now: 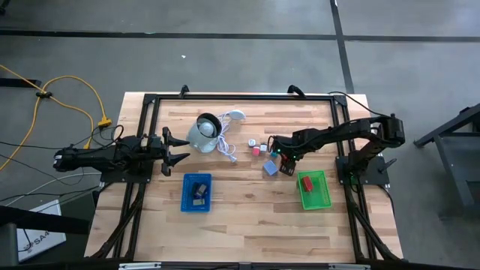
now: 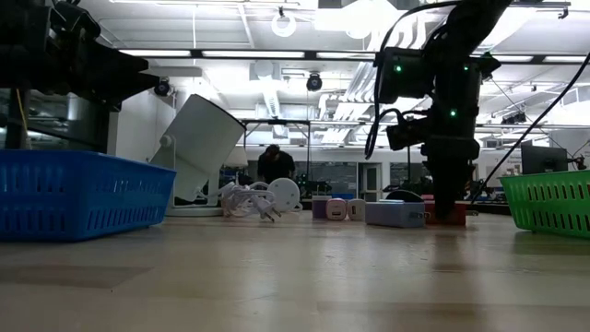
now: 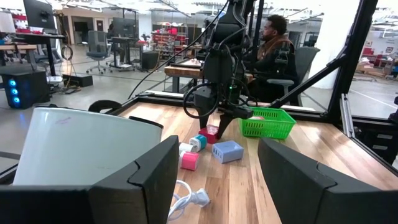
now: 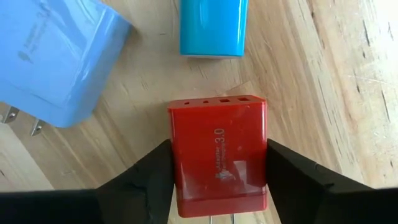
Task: Pick & Place Office items
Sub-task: Put the red charger adapter into the green bin
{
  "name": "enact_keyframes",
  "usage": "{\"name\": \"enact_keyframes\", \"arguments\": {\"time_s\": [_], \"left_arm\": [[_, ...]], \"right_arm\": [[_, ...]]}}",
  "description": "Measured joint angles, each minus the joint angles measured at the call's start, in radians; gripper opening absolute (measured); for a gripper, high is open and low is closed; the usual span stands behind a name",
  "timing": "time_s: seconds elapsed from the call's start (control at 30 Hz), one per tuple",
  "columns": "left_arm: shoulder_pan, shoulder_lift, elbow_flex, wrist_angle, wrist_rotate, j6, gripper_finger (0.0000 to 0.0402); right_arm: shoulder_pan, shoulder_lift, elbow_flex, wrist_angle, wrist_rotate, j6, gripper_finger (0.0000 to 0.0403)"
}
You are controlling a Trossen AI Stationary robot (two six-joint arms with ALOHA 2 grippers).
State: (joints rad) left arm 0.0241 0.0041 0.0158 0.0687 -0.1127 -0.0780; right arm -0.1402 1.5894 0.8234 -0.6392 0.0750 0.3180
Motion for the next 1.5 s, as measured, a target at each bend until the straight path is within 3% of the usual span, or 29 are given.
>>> {"name": "enact_keyframes", "arguments": {"time_s": [0.57, 1.07, 1.5], "left_arm": [[0.000, 0.000, 0.000, 0.000, 0.000, 0.000, 0.0212], [0.000, 0.000, 0.000, 0.000, 0.000, 0.000, 0.0212], [0.000, 0.000, 0.000, 0.000, 0.000, 0.000, 0.0212]], "right_arm": [[0.000, -0.033, 0.001, -0.018, -0.003, -0.007, 0.0203], [0.009, -0.325, 0.003, -0.080, -0.003, -0.003, 0.0198], [0.208, -0.494, 0.003, -0.239, -0.003, 0.156, 0.0199]]}}
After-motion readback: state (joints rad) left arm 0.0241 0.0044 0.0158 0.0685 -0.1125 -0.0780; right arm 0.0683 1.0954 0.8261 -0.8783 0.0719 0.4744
